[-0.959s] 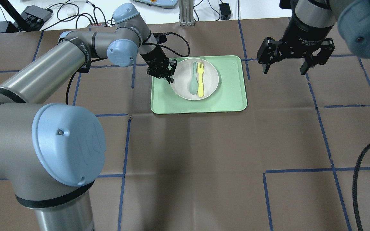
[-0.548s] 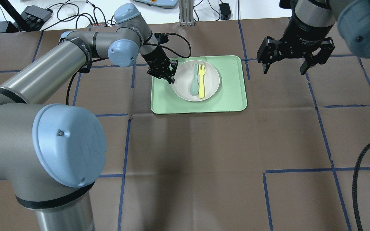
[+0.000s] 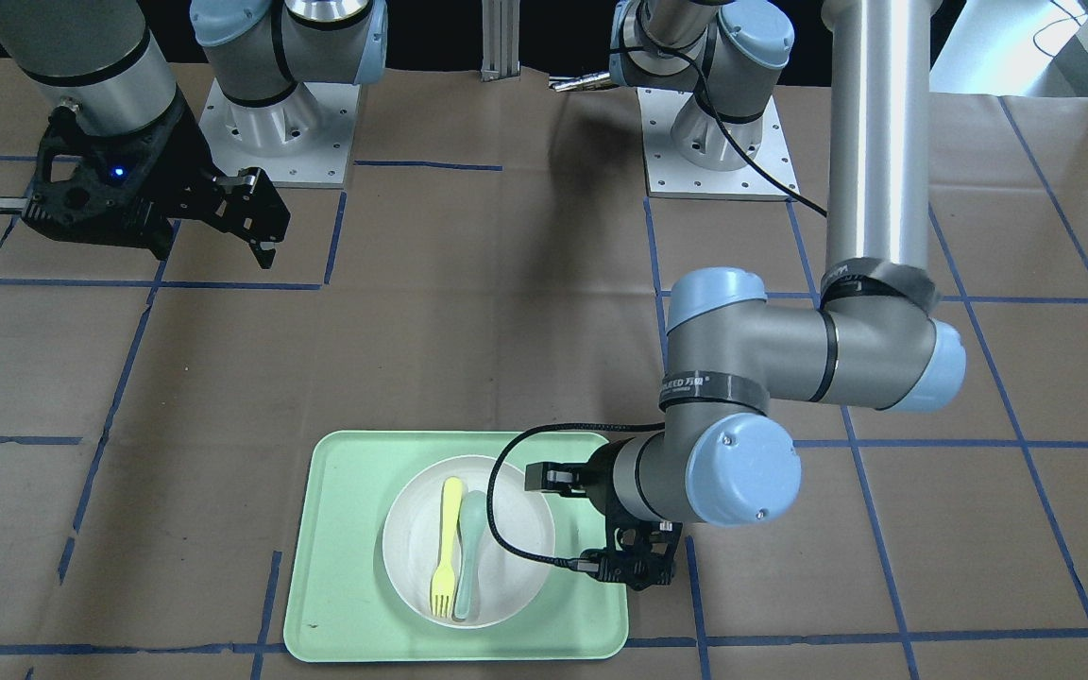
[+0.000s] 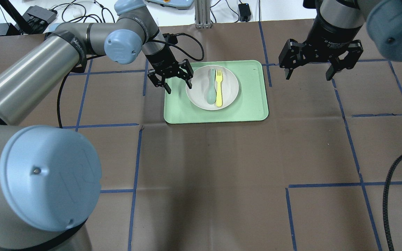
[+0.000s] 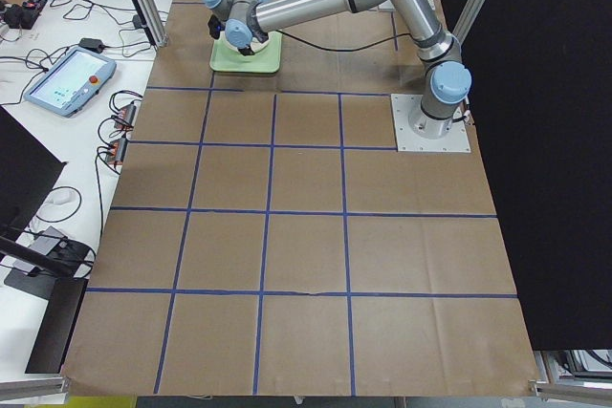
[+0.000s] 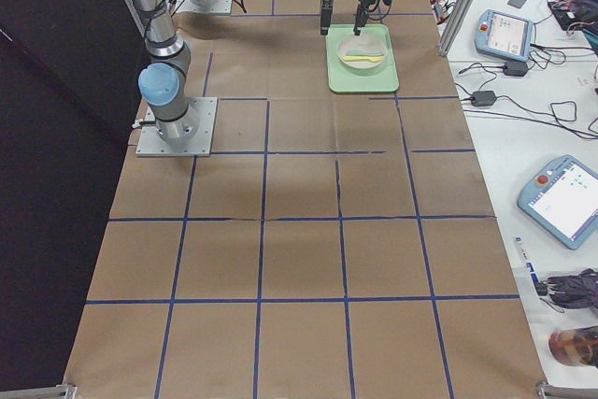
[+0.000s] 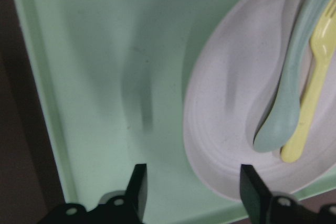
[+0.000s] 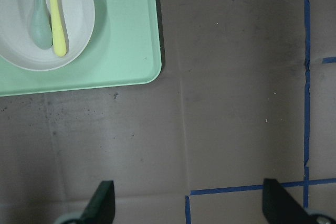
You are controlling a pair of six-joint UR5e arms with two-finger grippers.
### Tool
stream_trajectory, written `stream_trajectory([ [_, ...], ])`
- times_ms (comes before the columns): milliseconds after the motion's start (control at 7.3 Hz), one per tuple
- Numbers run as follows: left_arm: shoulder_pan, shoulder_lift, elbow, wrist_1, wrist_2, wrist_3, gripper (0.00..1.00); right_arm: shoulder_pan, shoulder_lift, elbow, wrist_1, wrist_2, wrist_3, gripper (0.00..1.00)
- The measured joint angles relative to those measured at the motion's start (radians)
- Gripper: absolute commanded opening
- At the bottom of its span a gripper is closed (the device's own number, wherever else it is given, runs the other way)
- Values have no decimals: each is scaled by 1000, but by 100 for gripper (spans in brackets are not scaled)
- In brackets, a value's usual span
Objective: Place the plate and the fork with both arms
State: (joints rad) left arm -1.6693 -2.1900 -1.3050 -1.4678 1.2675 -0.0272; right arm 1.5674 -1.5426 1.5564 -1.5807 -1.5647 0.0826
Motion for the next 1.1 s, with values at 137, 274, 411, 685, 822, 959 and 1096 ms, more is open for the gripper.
stream_trajectory([
  [137, 3, 99, -43, -62, 73, 5, 100, 0, 1, -1, -1, 0, 6, 100],
  [274, 9, 225, -122, -96, 127, 8, 100, 1, 1, -2, -3, 0, 9, 100],
  [411, 20, 369, -215, -128, 152, 10, 100, 1, 7, -3, -7, 2, 11, 100],
  [685, 82, 626, -328, -250, 248, 11, 100, 4, 41, -23, -21, 7, 14, 100],
  [822, 101, 689, -341, -306, 285, 12, 100, 7, 66, -41, -37, 7, 15, 100],
  [959, 107, 710, -346, -309, 278, 20, 100, 10, 97, -64, -51, 6, 19, 100],
  [1096, 111, 709, -348, -258, 263, 37, 100, 16, 132, -94, -60, 5, 32, 100],
])
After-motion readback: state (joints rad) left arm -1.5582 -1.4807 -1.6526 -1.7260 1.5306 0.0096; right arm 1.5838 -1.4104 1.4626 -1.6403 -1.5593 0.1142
